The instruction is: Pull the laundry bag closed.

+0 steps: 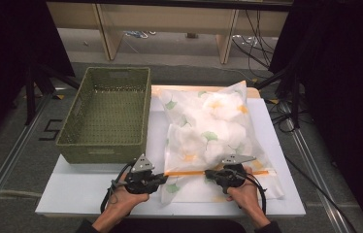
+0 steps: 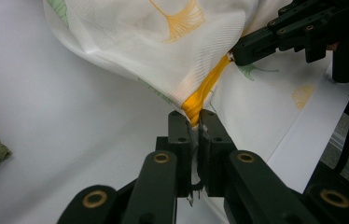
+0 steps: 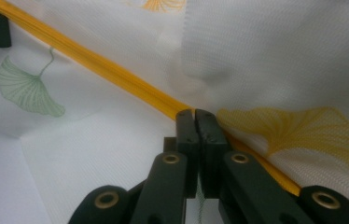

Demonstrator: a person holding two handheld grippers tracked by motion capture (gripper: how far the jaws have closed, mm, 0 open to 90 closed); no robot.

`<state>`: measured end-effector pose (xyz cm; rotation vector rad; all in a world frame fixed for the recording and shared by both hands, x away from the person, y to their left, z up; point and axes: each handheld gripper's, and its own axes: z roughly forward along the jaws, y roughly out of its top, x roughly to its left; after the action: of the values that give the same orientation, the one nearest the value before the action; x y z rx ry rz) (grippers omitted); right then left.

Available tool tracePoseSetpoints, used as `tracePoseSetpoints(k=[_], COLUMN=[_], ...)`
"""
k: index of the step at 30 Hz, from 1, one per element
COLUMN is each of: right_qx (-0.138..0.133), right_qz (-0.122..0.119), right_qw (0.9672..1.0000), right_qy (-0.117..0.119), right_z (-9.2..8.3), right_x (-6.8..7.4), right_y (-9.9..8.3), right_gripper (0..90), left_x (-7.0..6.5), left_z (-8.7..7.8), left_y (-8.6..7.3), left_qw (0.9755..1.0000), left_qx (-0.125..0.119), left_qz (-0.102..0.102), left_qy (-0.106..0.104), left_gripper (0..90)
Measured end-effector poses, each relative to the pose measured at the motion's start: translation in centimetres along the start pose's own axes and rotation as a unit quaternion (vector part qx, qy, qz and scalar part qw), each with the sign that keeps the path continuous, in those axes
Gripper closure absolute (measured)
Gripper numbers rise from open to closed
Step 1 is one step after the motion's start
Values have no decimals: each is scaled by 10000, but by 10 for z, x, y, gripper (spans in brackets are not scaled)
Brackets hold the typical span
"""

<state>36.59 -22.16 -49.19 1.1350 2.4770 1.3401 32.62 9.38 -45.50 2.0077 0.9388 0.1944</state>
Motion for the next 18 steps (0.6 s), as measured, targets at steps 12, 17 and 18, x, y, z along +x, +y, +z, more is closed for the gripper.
tracePoseSetpoints(k=[12,17,18], right_qx=[122,161,197], right_qz=[-219,-132,-132], right_qw=[9990,9977,9975], right_qy=[-357,-652,-666], right_z=[-14,-28,-30], right_x=[0,-5,-7], right_y=[1,-5,-6], right_gripper=[900,900,900], left_x=[-2,-1,-1], left_z=[-1,-2,-2], left_y=[-1,-1,-1], left_qw=[10000,10000,10000], left_qx=[-63,6,5], left_qz=[-42,61,69], left_qy=[-37,-13,-10], left_gripper=[847,849,849])
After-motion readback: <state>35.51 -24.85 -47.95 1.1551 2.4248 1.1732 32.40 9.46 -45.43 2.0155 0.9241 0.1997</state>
